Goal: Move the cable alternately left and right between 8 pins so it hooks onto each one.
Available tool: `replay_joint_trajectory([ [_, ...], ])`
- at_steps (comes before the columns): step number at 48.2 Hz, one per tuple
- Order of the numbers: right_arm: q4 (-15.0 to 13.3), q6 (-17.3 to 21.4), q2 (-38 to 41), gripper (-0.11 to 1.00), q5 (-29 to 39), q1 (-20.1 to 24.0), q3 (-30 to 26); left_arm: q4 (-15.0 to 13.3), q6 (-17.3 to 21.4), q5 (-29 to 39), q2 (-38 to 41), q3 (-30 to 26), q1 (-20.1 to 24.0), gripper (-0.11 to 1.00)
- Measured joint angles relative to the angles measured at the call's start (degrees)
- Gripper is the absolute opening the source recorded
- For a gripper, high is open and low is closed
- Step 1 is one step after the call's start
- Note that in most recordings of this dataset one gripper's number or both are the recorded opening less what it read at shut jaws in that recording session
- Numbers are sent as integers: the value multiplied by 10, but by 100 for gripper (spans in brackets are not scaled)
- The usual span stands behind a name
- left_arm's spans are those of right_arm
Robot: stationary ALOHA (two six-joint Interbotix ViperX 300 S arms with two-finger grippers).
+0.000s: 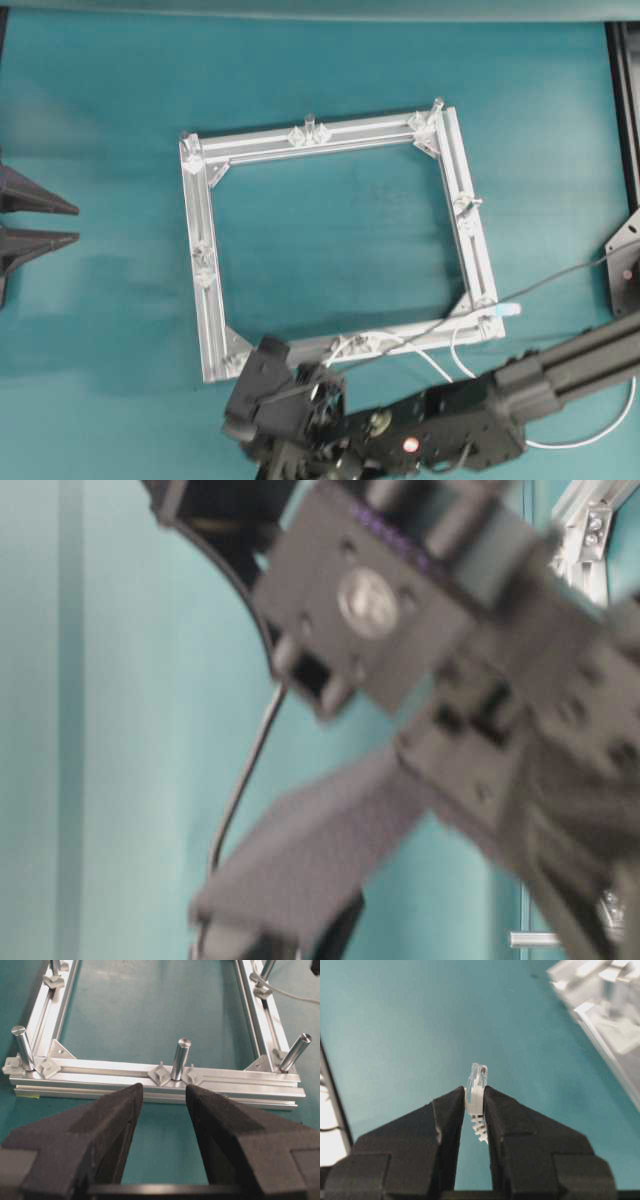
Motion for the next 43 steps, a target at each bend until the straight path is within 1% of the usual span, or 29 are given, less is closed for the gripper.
replay_joint_trajectory([
  [10,0,-1,44,15,1,-1,-68,1,0,-1,0,0,0,53],
  [18,-3,-2,80,15,14,-1,-124,1,0,-6,0,4,0,53],
  [28,-19,-2,126,15,38,-8,-199,1,0,-12,0,10,0,53],
  [35,-31,-2,143,15,69,-29,-233,1,0,-13,-3,10,0,53],
  [43,-37,-2,144,15,101,-68,-255,1,0,-13,-4,10,0,53],
])
